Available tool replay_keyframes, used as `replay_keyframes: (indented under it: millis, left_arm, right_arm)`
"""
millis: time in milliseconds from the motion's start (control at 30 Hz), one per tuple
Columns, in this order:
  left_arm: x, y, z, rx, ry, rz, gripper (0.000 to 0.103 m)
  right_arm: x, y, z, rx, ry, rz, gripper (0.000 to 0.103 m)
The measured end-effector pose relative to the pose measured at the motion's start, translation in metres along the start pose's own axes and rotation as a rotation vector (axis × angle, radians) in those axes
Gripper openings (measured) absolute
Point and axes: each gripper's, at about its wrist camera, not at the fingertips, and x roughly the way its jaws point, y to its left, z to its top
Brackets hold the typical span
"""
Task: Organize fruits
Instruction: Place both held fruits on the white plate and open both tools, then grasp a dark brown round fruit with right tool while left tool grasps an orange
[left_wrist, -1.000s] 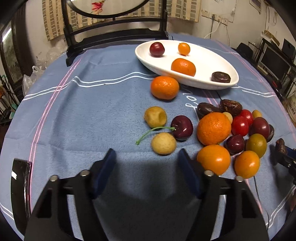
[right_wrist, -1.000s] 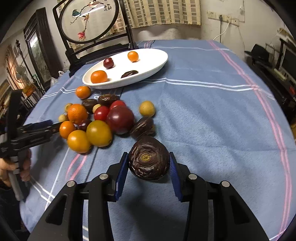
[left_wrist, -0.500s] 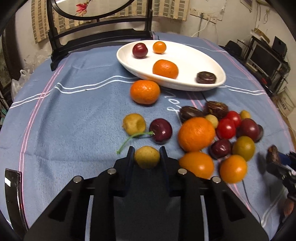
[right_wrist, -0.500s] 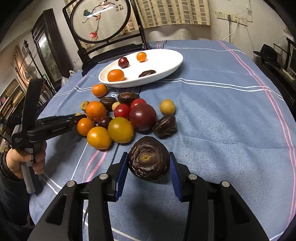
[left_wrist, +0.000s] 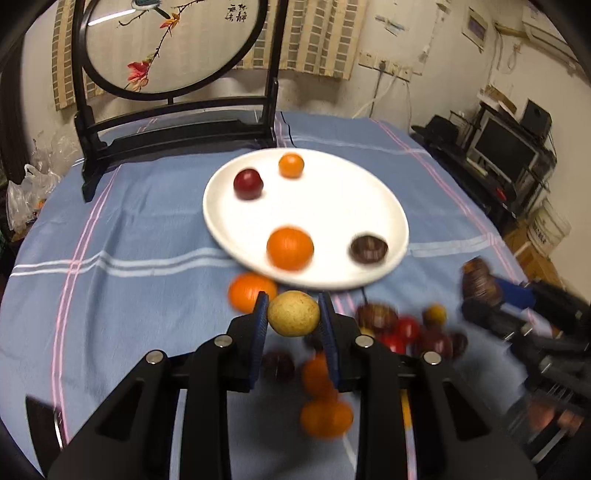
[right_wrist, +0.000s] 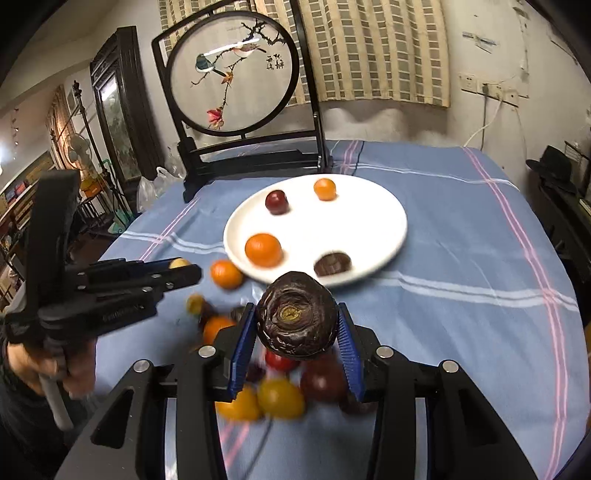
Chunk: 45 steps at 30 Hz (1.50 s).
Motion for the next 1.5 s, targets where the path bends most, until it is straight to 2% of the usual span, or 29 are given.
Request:
replay_keyframes:
  millis: [167,300,367,400,433,500,567,633,833,933,1067,1267,1367,1500]
  left_arm:
    - [0.035,0.006,0.034,-0.034,0.010,0.038,0.027]
    - [0.059,0.018,0.053,-0.055,0.009,0.097,0.027]
    - [0.070,0.027,0.058,-0.092,0.018,0.090,0.027]
    - [0.076,0.031,0.059,-0.116,0.024,0.086,0.032]
    - [0.081,0.034,0.059,-0.144,0.030,0.084,0.045]
    - [0.085,0.035,0.057,-0.165,0.031,0.089,0.059]
    - [0.083,0.031,0.054,-0.151,0.019,0.083,0.061]
    - [0.076,0.027,0.048,-0.126,0.020,0.080,0.070]
    - [0.038,0.021,0.021,-0.072,-0.024,0.144,0.082]
    - [0.021,0.021,0.004,-0.069,-0.046,0.142,0.086]
    - [0.004,0.021,-0.021,-0.076,-0.048,0.125,0.088]
    - [-0.007,0.020,-0.055,-0.081,-0.029,0.094,0.089]
    - [-0.009,0.022,-0.071,-0.110,-0.034,0.060,0.089]
    - [-0.005,0.022,-0.082,-0.106,0.001,0.067,0.090]
  right_arm:
    - [0.053,0.000,0.026,0.010,0.056,0.018,0.043]
    - [0.080,-0.004,0.029,0.030,0.098,0.025,0.043]
    - [0.092,-0.007,0.028,0.044,0.120,0.047,0.043]
    - [0.096,-0.010,0.028,0.059,0.131,0.059,0.044]
    - [0.100,-0.015,0.027,0.085,0.133,0.074,0.044]
    - [0.099,-0.020,0.026,0.119,0.125,0.105,0.052]
    - [0.091,-0.023,0.025,0.128,0.122,0.112,0.054]
    - [0.083,-0.026,0.024,0.152,0.108,0.120,0.056]
    - [0.053,-0.029,0.010,0.156,0.069,0.087,0.061]
    - [0.040,-0.029,-0.004,0.147,0.063,0.068,0.061]
    - [0.020,-0.029,-0.030,0.143,0.051,0.047,0.061]
    - [0.002,-0.033,-0.066,0.196,0.056,0.071,0.061]
    - [-0.007,-0.034,-0.075,0.221,0.035,0.096,0.061]
    - [-0.015,-0.031,-0.082,0.223,0.028,0.105,0.061]
